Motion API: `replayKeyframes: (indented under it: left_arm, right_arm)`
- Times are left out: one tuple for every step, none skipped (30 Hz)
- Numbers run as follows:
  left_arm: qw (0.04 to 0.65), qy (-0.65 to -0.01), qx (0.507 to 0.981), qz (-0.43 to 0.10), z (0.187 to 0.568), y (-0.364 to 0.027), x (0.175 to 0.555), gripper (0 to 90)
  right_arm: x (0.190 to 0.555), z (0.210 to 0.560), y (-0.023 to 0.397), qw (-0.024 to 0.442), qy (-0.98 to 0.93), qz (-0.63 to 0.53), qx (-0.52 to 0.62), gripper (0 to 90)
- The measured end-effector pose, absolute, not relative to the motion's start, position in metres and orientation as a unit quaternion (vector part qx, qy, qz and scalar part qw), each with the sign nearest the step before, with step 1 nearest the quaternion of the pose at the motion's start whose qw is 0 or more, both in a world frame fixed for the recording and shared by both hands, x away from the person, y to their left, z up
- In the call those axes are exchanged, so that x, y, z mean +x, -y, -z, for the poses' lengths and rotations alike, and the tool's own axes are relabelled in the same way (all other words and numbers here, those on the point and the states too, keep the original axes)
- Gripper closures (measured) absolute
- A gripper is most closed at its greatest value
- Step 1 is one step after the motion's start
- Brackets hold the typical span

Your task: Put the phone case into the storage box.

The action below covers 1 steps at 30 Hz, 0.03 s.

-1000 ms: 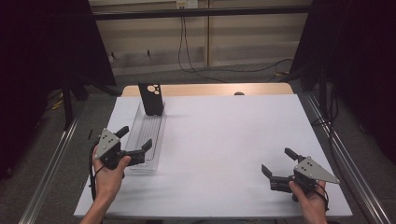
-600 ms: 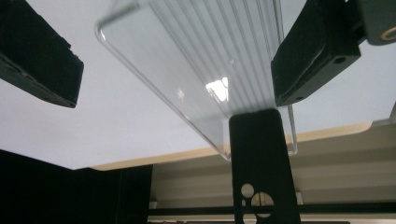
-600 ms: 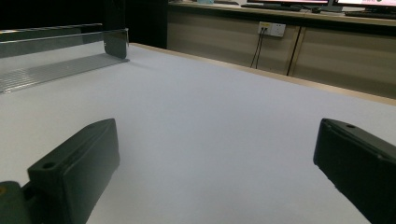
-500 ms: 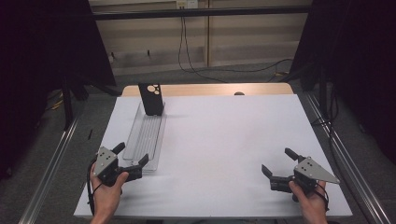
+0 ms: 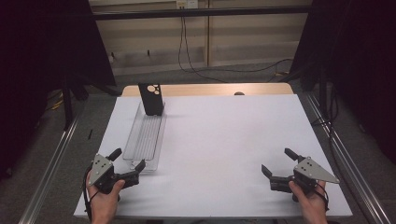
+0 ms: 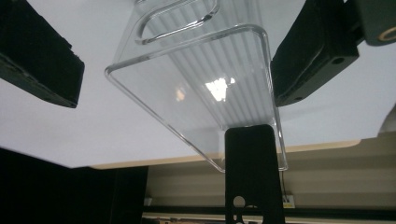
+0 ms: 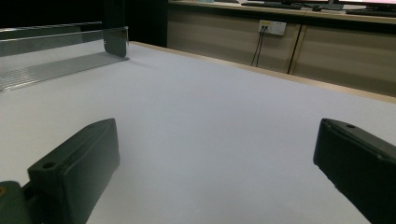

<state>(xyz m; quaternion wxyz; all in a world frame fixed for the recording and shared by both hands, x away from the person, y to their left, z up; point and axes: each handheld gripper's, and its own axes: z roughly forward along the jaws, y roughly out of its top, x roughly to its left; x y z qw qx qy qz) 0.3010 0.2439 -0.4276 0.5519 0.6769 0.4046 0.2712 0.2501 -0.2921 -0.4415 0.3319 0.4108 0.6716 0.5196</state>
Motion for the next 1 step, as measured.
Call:
replayKeyframes:
  left_arm:
    - [0.550, -0.404, 0.676, -0.277, 0.4271, -0.2431, 0.3007, 2.9]
  right_arm:
    - [0.2502, 0.4416, 0.2922, 0.332, -0.672, -0.519, 0.411, 0.0]
